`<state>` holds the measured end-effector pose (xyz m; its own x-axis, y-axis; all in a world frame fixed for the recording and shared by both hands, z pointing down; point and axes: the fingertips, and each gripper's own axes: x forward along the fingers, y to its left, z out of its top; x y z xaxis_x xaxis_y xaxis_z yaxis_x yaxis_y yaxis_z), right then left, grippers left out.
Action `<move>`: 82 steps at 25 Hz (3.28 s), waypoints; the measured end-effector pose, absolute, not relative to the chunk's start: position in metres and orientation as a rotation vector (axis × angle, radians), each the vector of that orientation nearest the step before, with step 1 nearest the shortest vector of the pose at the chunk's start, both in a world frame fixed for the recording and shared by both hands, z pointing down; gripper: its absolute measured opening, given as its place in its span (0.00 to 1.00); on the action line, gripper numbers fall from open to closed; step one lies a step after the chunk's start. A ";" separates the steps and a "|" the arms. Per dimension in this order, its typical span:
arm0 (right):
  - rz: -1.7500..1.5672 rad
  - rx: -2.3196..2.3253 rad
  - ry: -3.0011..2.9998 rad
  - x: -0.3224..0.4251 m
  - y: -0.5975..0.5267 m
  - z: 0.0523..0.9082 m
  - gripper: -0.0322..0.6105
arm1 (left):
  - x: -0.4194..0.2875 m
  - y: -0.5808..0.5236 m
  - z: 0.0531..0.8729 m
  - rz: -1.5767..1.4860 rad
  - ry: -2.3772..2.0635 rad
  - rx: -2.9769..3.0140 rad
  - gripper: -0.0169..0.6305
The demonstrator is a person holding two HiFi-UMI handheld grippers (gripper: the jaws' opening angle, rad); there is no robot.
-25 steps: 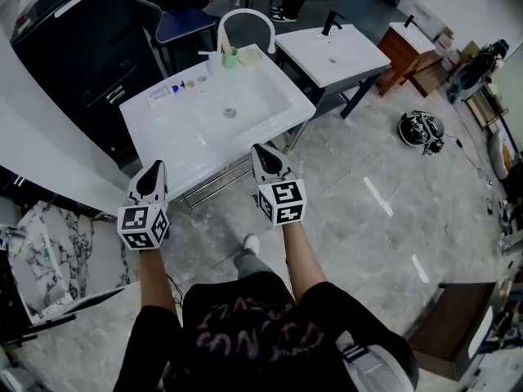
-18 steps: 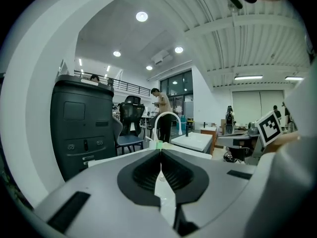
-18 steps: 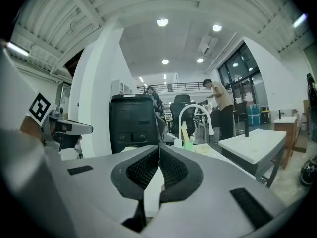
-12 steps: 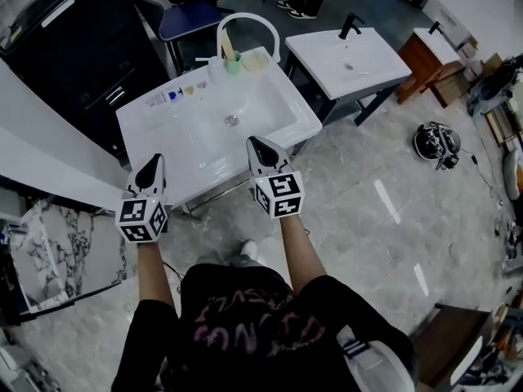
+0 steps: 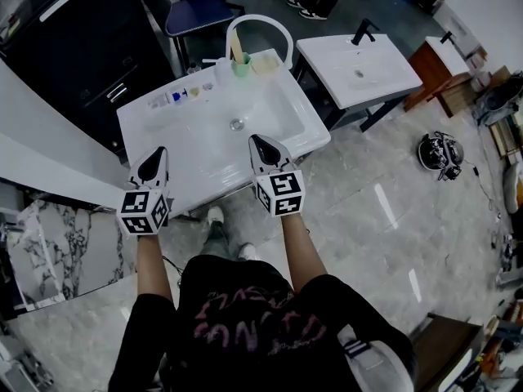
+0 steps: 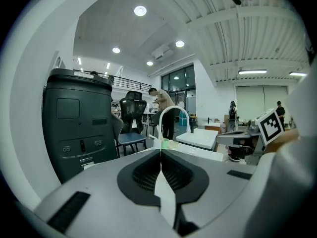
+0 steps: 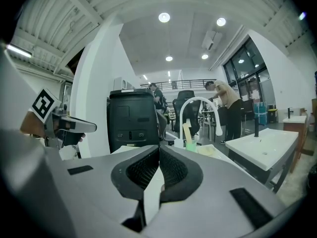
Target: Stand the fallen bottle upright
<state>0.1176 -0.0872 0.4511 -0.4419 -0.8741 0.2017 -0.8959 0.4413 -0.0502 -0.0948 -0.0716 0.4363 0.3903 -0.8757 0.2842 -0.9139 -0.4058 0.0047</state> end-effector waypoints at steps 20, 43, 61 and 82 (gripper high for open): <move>0.339 1.523 -2.466 0.083 -0.249 0.507 0.07 | -0.115 -0.256 0.501 0.569 -1.475 2.478 0.05; 0.442 1.562 -2.366 0.075 -0.311 0.550 0.07 | -0.115 -0.351 0.593 1.250 -1.018 2.585 0.27; 0.551 1.443 -2.405 0.091 -0.338 0.589 0.07 | -0.110 -0.378 0.673 1.897 -0.616 2.316 0.33; 0.545 1.363 -2.433 0.080 -0.339 0.592 0.07 | -0.096 -0.397 0.644 1.720 -0.734 2.426 0.23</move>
